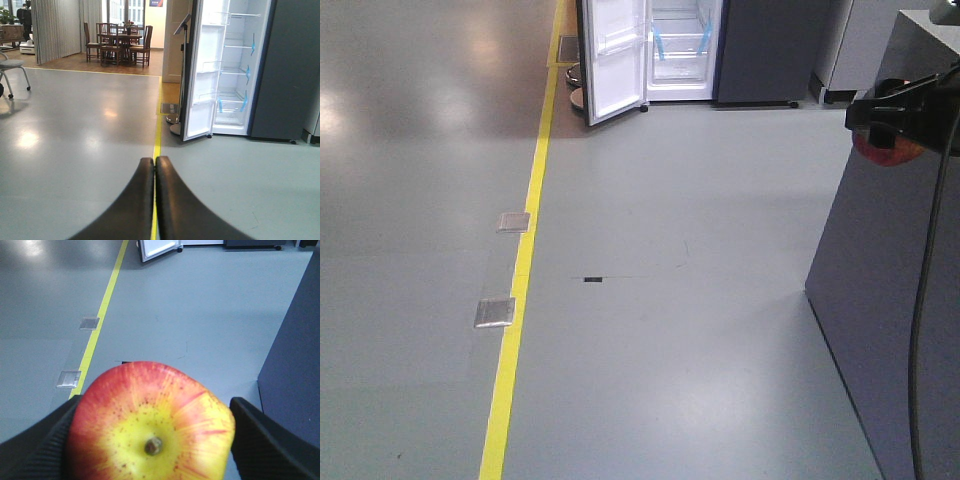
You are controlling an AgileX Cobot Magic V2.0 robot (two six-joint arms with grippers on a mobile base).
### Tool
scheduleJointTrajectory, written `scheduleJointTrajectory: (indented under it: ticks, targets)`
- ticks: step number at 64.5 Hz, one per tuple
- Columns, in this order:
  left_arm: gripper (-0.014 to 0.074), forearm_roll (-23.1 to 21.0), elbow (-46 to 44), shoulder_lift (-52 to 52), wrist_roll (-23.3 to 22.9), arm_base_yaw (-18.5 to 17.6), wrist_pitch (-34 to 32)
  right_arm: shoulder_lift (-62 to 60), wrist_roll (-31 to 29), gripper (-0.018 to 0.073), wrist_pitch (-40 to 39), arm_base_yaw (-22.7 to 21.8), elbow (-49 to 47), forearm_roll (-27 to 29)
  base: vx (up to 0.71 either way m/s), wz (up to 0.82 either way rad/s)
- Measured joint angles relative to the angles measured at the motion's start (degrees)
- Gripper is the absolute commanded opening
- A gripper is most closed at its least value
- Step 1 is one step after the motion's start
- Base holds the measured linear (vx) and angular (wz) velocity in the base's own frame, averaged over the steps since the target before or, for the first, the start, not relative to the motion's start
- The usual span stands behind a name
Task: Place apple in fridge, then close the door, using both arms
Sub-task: 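Drive toward the open white refrigerator carrying the apple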
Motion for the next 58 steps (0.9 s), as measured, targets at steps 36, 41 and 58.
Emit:
scheduleJointTrajectory:
  ticks: [36, 41, 58]
  targets:
    - [-0.0006, 0.0, 0.0, 0.0, 0.0, 0.0, 0.0, 0.0, 0.0, -0.0005, 0.2, 0.0, 0.0, 0.0, 0.23, -0.01]
    - [-0.0006, 0.0, 0.0, 0.0, 0.0, 0.0, 0.0, 0.0, 0.0, -0.0005, 0.2, 0.0, 0.0, 0.0, 0.22, 0.00]
    - [-0.0006, 0.0, 0.0, 0.0, 0.0, 0.0, 0.0, 0.0, 0.0, -0.0005, 0.2, 0.0, 0.0, 0.0, 0.20, 0.04]
